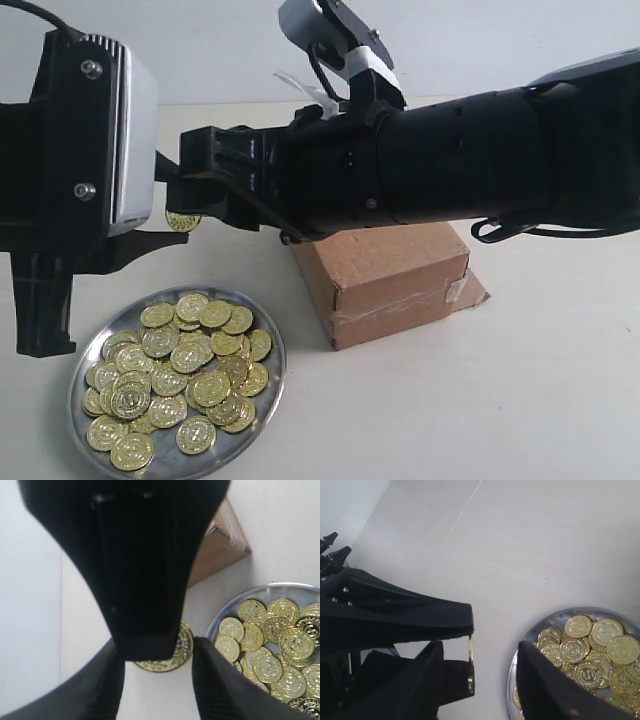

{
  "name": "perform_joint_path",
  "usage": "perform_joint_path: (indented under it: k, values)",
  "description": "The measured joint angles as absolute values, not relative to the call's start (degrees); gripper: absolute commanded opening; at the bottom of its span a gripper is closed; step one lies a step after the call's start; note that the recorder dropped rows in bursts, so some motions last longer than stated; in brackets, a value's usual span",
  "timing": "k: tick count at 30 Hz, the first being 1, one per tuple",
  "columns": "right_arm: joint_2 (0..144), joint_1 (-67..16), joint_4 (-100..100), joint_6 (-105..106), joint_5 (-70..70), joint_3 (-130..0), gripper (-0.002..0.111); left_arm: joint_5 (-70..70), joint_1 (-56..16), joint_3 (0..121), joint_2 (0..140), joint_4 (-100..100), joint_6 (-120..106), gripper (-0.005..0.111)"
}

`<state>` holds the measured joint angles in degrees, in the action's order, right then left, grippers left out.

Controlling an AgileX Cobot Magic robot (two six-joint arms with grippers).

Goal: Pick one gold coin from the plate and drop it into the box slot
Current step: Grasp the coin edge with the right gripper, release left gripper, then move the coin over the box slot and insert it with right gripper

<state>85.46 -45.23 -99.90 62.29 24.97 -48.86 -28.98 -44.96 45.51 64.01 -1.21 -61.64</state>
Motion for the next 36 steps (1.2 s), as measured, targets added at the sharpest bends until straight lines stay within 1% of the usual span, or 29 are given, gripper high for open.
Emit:
perform_joint_path:
  k: [5, 10, 12, 13, 15, 16, 22, 24, 25, 27, 28, 30, 33, 36]
  values:
    - [85.46, -45.23, -99.90, 62.29, 24.97, -48.86, 0.027, -28.49, -44.96, 45.51, 63.89, -1.60, -61.64, 0.025]
    - [85.46, -45.23, -99.90, 62.29, 24.97, -48.86, 0.022, -27.82, -44.96, 45.51, 63.21, -2.94, -61.79, 0.025]
    - [85.46, -45.23, -100.01, 62.29, 25.10, -49.05, 0.018, -27.82, -44.96, 45.51, 63.05, -3.05, -62.06, 0.025]
    - [85.46, -45.23, -100.01, 62.29, 25.10, -49.15, 0.014, -27.68, -44.96, 45.51, 63.05, -3.19, -62.29, 0.025]
    - [85.46, -45.23, -100.01, 62.29, 25.30, -49.20, 0.002, -27.68, -44.96, 45.51, 63.05, -3.30, -62.33, 0.025]
    - [85.46, -45.23, -100.01, 62.29, 25.52, -49.20, 0.000, -27.58, -44.96, 45.51, 63.05, -3.30, -62.42, 0.025]
    - [85.46, -45.23, -100.01, 62.41, 25.90, -49.33, 0.000, -27.58, -44.96, 45.51, 63.05, -3.30, -62.56, 0.025]
    - [85.46, -45.23, -100.01, 62.41, 25.90, -49.33, 0.000, -27.58, -44.96, 45.51, 63.05, -3.30, -62.56, 0.029]
    - [85.33, -45.30, -100.01, 62.41, 25.58, -49.33, 0.000, -27.58, -44.96, 45.51, 63.05, -3.30, -62.56, 0.033]
    - [84.70, -45.66, -99.38, 62.41, 23.79, -49.33, 0.000, -27.07, -44.96, 45.51, 62.96, -2.88, -62.56, 0.051]
    - [83.98, -45.90, -98.05, 61.96, 21.93, -49.33, 0.000, -26.95, -44.96, 45.51, 62.66, -2.13, -62.56, 0.063]
    - [83.02, -45.61, -93.00, 59.21, 13.56, -49.33, 0.000, -28.10, -44.96, 45.51, 61.40, -0.47, -61.86, 0.072]
    - [82.71, -45.50, -83.83, 53.37, 7.16, -49.33, 0.000, -29.11, -44.96, 45.51, 59.49, 0.32, -58.83, 0.071]
    - [82.71, -45.50, -79.83, 50.63, 3.34, -49.33, 0.000, -32.10, -44.96, 45.51, 58.04, 0.56, -55.06, 0.068]
